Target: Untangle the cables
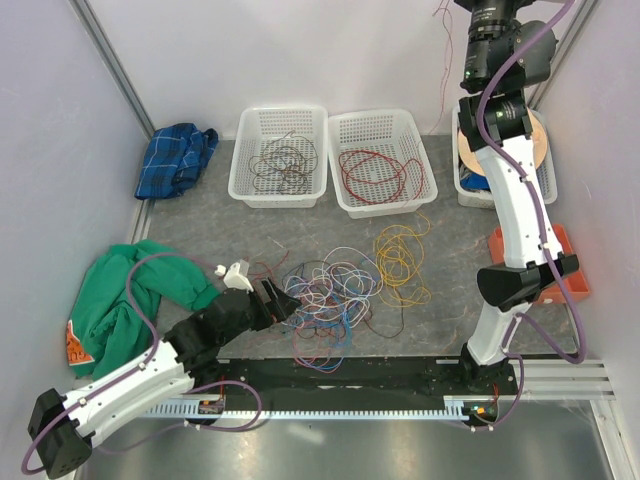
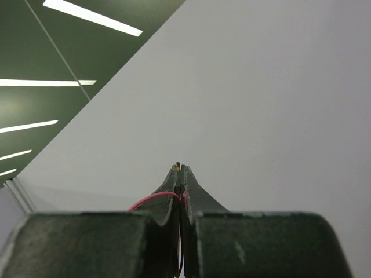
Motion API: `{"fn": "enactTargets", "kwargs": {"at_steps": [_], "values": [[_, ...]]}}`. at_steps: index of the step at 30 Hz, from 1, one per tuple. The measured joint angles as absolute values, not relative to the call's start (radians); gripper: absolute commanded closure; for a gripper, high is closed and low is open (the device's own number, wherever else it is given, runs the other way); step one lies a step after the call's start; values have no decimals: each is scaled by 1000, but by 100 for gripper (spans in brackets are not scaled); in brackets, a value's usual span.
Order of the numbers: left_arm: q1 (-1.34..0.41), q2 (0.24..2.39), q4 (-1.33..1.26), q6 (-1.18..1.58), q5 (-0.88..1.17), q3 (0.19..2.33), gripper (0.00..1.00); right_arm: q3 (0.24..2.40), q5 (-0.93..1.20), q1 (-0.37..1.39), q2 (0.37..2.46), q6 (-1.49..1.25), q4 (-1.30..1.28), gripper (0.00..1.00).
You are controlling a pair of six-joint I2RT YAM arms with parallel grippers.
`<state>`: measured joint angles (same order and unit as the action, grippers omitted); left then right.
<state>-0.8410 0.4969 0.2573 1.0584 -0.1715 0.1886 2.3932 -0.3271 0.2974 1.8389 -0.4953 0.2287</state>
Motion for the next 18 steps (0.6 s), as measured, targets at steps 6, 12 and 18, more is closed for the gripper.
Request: {"fn": "enactTargets", "kwargs": {"at_steps": [6,12,18], "values": [[-841,498,250,1064,-154,176,0,2393,-303,299,1792,-517,247,100],[-841,506,244,1077,-142,167,0,2375,-303,299,1705,-517,282,100],[-841,513,230,1081,-128,166,0,2364,-305,299,1687,-512,315,100]]}}
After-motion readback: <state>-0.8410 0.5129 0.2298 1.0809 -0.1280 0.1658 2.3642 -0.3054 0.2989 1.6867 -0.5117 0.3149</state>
